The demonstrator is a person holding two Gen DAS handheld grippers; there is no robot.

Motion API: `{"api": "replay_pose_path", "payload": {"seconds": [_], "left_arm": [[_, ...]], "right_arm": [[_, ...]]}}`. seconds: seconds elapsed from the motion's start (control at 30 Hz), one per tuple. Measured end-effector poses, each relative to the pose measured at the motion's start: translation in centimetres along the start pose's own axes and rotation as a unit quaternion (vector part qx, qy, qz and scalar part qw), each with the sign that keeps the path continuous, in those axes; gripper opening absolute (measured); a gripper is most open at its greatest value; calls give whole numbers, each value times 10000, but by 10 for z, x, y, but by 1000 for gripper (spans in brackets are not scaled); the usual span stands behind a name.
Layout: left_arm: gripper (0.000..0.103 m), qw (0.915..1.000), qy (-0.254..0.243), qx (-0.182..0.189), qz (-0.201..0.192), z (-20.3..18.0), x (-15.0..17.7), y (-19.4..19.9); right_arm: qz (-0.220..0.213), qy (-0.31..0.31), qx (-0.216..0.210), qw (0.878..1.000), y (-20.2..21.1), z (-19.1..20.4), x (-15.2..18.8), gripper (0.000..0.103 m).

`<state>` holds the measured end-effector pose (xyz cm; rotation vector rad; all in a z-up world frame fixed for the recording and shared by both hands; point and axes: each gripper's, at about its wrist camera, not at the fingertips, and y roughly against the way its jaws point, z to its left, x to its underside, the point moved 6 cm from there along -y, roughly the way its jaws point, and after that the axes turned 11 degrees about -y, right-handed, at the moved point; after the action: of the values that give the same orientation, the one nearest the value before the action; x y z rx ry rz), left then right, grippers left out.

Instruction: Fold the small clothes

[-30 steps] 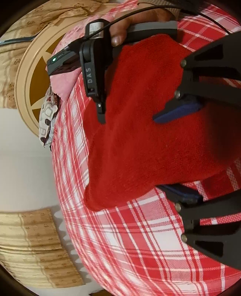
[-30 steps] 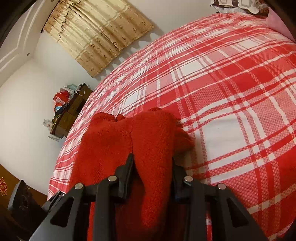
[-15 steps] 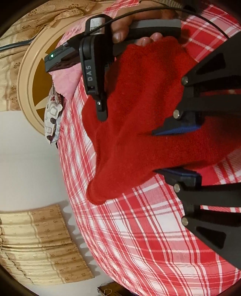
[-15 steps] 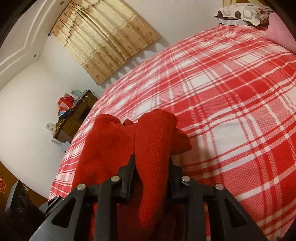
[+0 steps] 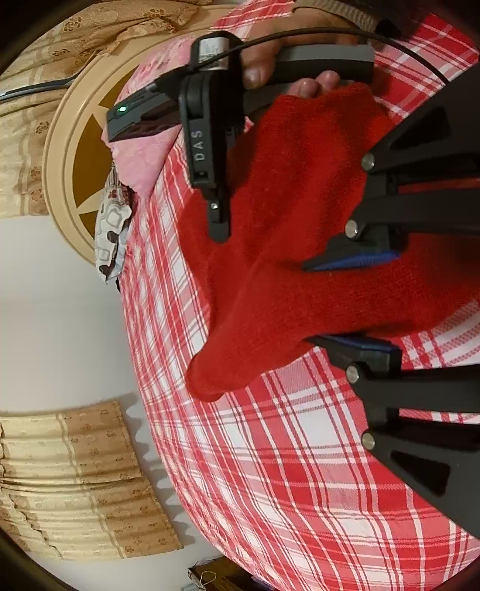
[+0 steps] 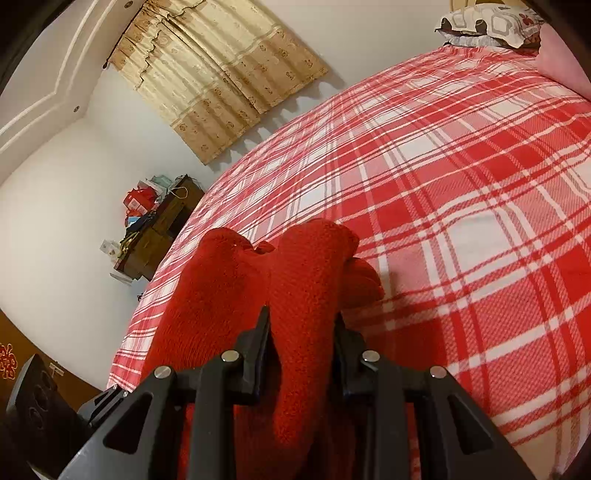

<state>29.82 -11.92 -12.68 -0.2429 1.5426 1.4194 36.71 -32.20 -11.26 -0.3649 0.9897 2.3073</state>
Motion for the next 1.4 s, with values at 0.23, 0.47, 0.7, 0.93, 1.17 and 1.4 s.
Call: {"api": "replay_pose_path", "payload": {"seconds": [0.23, 0.47, 0.7, 0.93, 1.17, 1.4], "left_arm": [[31, 10000, -54, -63, 26, -1, 2, 1], [31, 9999, 0, -102, 123, 2, 10, -5], [39, 9993, 130, -85, 340, 6, 24, -12], [74, 9982, 297, -333, -405, 28, -3, 32], [74, 9955, 351, -751, 458, 52, 10, -37], [75, 9978, 462, -332, 333, 29, 32, -8]], "right_arm": [[43, -97, 60, 9999, 0, -8, 8, 29], [70, -125, 191, 9997, -2, -18, 12, 29], [59, -477, 445, 9979, -5, -39, 11, 44], [-874, 189, 554, 9945, 60, -4, 13, 62], [324, 927, -67, 9951, 44, 45, 77, 63], [212, 169, 440, 9987, 53, -13, 75, 62]]}}
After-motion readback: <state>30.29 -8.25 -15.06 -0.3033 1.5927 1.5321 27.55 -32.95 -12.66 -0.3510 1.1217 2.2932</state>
